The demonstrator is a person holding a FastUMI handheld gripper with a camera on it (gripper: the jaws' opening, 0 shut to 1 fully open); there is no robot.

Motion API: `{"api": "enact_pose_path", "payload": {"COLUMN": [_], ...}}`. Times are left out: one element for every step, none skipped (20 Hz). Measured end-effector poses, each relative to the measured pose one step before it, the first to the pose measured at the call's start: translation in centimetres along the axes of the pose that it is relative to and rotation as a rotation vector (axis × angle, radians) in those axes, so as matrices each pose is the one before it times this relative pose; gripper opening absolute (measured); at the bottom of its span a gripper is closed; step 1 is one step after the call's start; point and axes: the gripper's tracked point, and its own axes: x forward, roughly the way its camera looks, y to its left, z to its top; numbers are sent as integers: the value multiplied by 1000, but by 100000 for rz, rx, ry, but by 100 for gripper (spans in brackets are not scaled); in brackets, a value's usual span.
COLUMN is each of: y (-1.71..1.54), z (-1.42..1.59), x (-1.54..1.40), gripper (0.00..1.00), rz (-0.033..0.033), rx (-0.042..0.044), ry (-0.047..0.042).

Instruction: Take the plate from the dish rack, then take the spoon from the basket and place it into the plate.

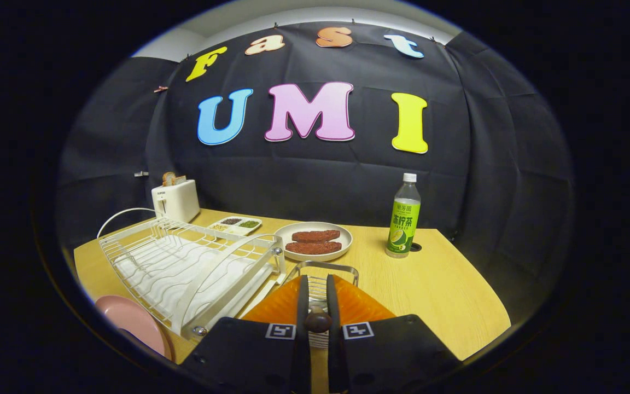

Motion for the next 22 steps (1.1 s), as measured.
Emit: {"api": "enact_pose_path", "payload": {"y": [25, -26, -163, -54, -160, -259, -149, -158, -79, -97, -18, 114, 40, 76, 194, 348, 530, 727, 871, 1049, 1176, 1546], "z": [241, 359, 277, 417, 353, 285, 458, 535, 546, 680, 663, 747, 678, 883, 1017, 981, 974, 925, 837, 634, 495, 350], "x": [21, -37, 161, -87, 41, 38, -77, -227, -255, -401, -328, -325, -351, -374, -470, -533, -580, -641, -654, -745, -739, -786], "gripper": [15, 15, 13, 13, 14, 13, 13, 13, 13, 13, 13, 13, 13, 13, 13, 13, 13, 13, 13, 13, 13, 13], "rz": [268, -6, -310, -22, 4, -267, 5, -53, 122, 227, 479, 480, 140, 211, 139, 210, 319, 470, 655, 720, 1041, 1249], "rx": [462, 901, 1166, 271, -40, -101, 374, 638, -38, -422, -395, -1052, -1416, -1377, -834, -468, -337, -258, -422, -237, 399, 581], "ry": [438, 275, -23, 318, 134, 299, 125, 120, 89, -171, -215, 112, 100, -276, -418, -342, -150, 58, 270, 303, 923, 1082]}}
